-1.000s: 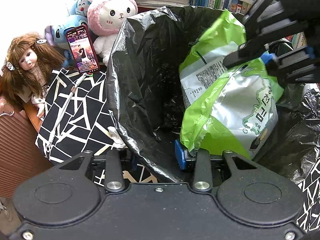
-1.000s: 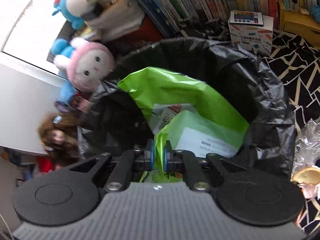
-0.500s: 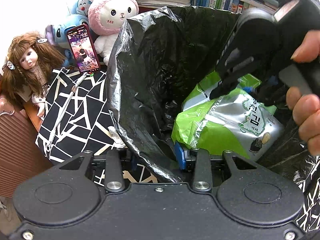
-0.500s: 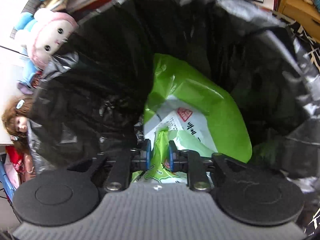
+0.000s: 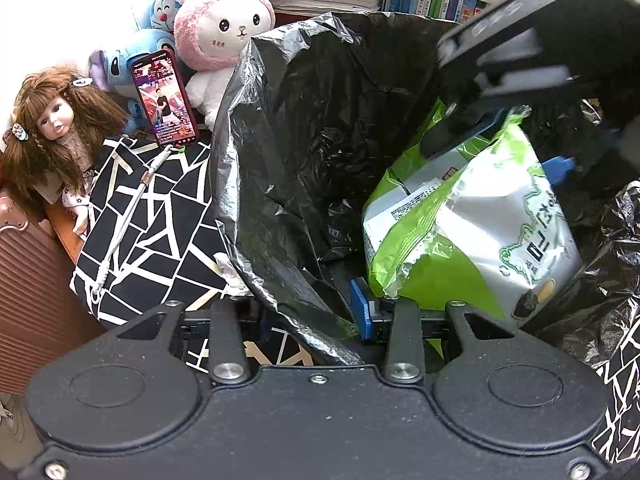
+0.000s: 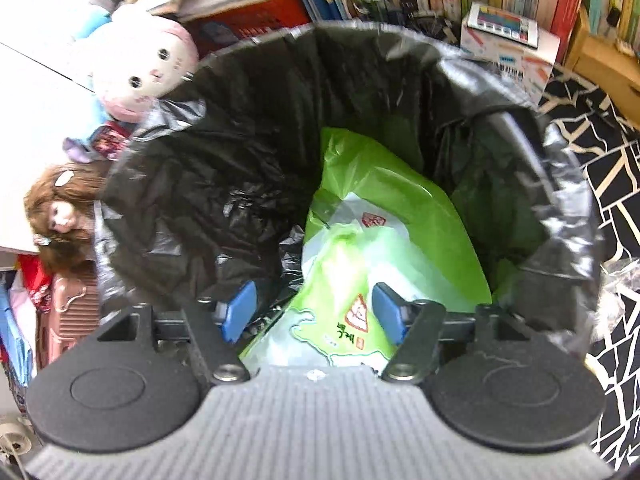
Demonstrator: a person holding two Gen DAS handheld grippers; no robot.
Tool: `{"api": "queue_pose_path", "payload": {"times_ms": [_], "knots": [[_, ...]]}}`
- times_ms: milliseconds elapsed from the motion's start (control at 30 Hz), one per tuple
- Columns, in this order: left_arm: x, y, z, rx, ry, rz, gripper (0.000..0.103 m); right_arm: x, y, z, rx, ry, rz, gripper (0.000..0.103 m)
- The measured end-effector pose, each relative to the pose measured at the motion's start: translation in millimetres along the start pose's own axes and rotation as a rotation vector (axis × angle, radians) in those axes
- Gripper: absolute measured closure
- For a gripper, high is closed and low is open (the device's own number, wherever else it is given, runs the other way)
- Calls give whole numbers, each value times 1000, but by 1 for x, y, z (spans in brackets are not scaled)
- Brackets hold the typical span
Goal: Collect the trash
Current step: 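Carry the green snack bag into the black trash bag with the right tool, then open the right tool to drop the snack bag and withdraw it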
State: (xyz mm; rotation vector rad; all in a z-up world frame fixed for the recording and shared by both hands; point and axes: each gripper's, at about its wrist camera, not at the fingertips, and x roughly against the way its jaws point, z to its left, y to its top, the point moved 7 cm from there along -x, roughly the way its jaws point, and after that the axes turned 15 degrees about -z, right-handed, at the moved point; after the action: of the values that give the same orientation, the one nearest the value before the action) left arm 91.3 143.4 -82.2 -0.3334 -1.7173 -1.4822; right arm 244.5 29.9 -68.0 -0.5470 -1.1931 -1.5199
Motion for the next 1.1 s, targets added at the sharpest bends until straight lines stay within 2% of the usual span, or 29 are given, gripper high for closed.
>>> {"api": "queue_pose_path", "payload": {"times_ms": [167, 367, 433, 533, 600, 667, 800, 833, 867, 900, 933, 967, 1100], "knots": [[0, 0, -1, -2, 1, 1, 67, 38, 1, 2, 41, 48, -61, 22], [-2, 1, -1, -10, 2, 5, 66, 87, 7, 3, 111, 92, -186, 16], [-2, 2, -2, -14, 2, 5, 66, 102, 11, -2, 130, 64, -263, 16], [-3, 1, -2, -20, 3, 5, 66, 116, 18, -19, 162, -61, -390, 16], [-4, 2, -2, -21, 4, 5, 66, 115, 21, -31, 187, -155, -428, 20], [-4, 2, -2, -21, 4, 6, 66, 106, 21, -40, 202, -210, -423, 28], [-5, 3, -1, -21, 3, 7, 66, 80, 18, -50, 169, -217, -376, 34], [-6, 3, -1, -22, 3, 6, 65, 74, 18, -52, 160, -231, -369, 42], [-6, 4, 0, -24, 5, 5, 66, 69, 16, -55, 151, -244, -362, 58], [-6, 4, 0, -28, 6, 3, 67, 64, 16, -58, 139, -257, -353, 65], [-7, 5, 1, -34, 12, -2, 71, 59, 16, -61, 123, -267, -342, 87], [-6, 6, 2, -42, 22, -11, 76, 55, 12, -64, 98, -259, -330, 91], [-8, 12, 5, -40, 25, -33, 81, 59, 6, -67, 71, -258, -357, 92]]}}
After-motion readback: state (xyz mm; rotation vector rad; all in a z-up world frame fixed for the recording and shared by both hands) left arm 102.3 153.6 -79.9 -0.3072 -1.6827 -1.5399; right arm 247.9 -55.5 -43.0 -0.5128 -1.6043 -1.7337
